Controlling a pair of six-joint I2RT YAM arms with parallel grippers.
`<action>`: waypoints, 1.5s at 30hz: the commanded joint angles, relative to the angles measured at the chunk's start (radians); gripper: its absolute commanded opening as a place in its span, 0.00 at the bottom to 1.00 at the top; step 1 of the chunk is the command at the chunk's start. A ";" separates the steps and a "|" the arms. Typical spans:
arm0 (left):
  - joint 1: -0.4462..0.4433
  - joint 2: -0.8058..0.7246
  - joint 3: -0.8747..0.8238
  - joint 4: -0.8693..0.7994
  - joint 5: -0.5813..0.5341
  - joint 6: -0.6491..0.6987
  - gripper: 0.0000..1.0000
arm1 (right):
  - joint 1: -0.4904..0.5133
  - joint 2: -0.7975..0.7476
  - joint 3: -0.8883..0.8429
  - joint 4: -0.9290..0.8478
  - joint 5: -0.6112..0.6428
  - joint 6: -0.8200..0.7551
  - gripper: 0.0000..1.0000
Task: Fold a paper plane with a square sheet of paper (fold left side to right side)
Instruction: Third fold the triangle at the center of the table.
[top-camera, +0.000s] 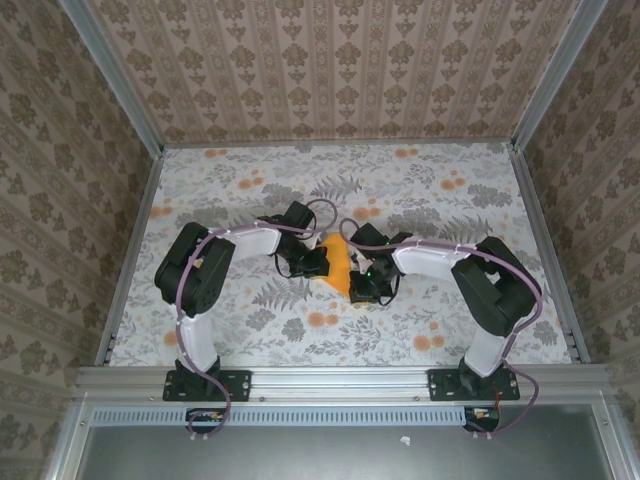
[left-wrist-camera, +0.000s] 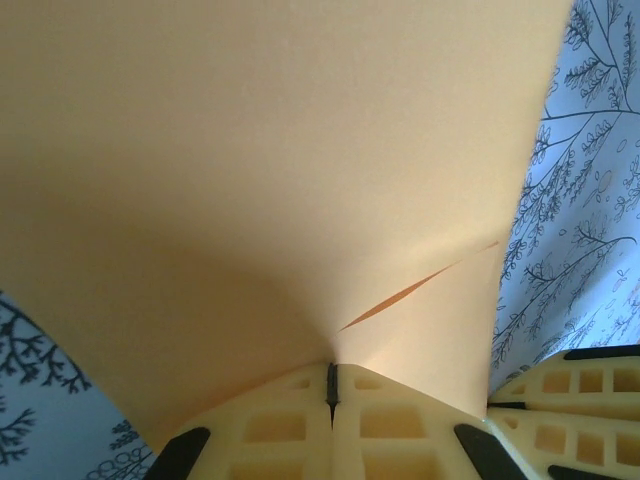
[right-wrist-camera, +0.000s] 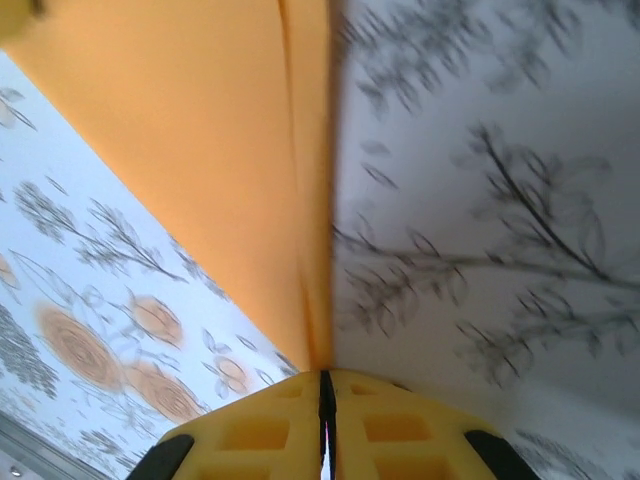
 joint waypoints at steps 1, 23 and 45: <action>0.008 0.044 -0.004 -0.044 -0.110 0.027 0.05 | -0.008 -0.060 -0.031 -0.113 0.047 -0.010 0.10; -0.009 0.004 0.061 -0.036 -0.073 0.022 0.08 | -0.034 0.079 0.061 0.114 -0.030 0.039 0.08; -0.089 -0.108 -0.074 0.055 0.073 -0.026 0.02 | -0.034 0.143 0.092 -0.035 0.074 0.004 0.00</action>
